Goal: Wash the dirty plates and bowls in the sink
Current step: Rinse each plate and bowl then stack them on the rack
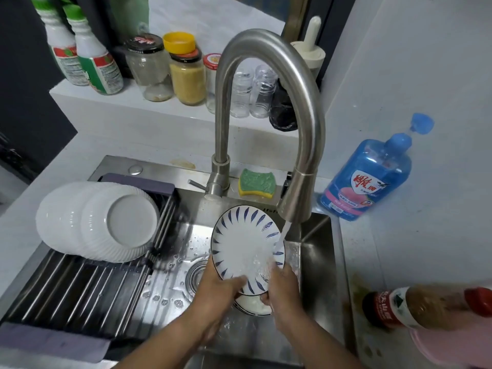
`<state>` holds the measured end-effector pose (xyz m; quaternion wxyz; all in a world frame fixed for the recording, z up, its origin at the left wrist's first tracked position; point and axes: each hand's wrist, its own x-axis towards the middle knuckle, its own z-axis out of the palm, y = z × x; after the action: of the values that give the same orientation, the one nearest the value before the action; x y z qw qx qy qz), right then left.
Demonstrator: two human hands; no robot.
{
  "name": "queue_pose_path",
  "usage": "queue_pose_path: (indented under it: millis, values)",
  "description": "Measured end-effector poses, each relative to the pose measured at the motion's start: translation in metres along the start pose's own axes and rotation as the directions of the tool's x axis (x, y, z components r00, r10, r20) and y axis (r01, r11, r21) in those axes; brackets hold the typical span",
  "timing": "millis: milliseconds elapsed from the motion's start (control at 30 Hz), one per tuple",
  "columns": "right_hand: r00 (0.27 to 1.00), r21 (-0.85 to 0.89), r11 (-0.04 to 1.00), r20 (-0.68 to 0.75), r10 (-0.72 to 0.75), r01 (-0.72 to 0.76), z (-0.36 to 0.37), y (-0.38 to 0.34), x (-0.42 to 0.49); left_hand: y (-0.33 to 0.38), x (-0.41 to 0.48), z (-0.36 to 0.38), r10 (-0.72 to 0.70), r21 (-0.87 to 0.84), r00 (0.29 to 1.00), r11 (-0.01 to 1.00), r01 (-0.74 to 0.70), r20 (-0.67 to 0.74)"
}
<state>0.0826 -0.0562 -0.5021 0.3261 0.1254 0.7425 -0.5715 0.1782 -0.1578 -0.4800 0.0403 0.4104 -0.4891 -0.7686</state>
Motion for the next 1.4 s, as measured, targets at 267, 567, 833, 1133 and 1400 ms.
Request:
queue_pose_path:
  millis: [267, 567, 833, 1133, 1400]
  values:
    - [0.932, -0.56, 0.745, 0.238, -0.275, 0.363, -0.033, -0.052, 0.033, 0.056, 0.027, -0.044, -0.212, 0.32, 0.963, 0.935, 0.151, 0.166]
    - [0.947, -0.502, 0.865, 0.284, 0.15, 0.013, -0.054, -0.076, 0.031, 0.051, 0.01, -0.053, 0.066, 0.441, 0.956, 0.876, -0.193, 0.286]
    - [0.85, -0.352, 0.876, 0.295, 0.437, -0.328, -0.055, -0.088, 0.019, 0.044, 0.004, -0.069, 0.409, 0.55, 0.817, 0.605, -0.576, 0.405]
    - [0.867, 0.058, 0.916, 0.351, 0.354, -0.397, -0.002, -0.05, -0.001, 0.067, -0.004, -0.105, 0.307, 0.292, 0.907, 0.874, -0.389, 0.29]
    - [0.922, 0.013, 0.995, 0.378, 0.085, -0.097, 0.069, -0.047, -0.032, 0.058, -0.03, -0.148, 0.31, 0.038, 0.951, 0.95, -0.31, 0.026]
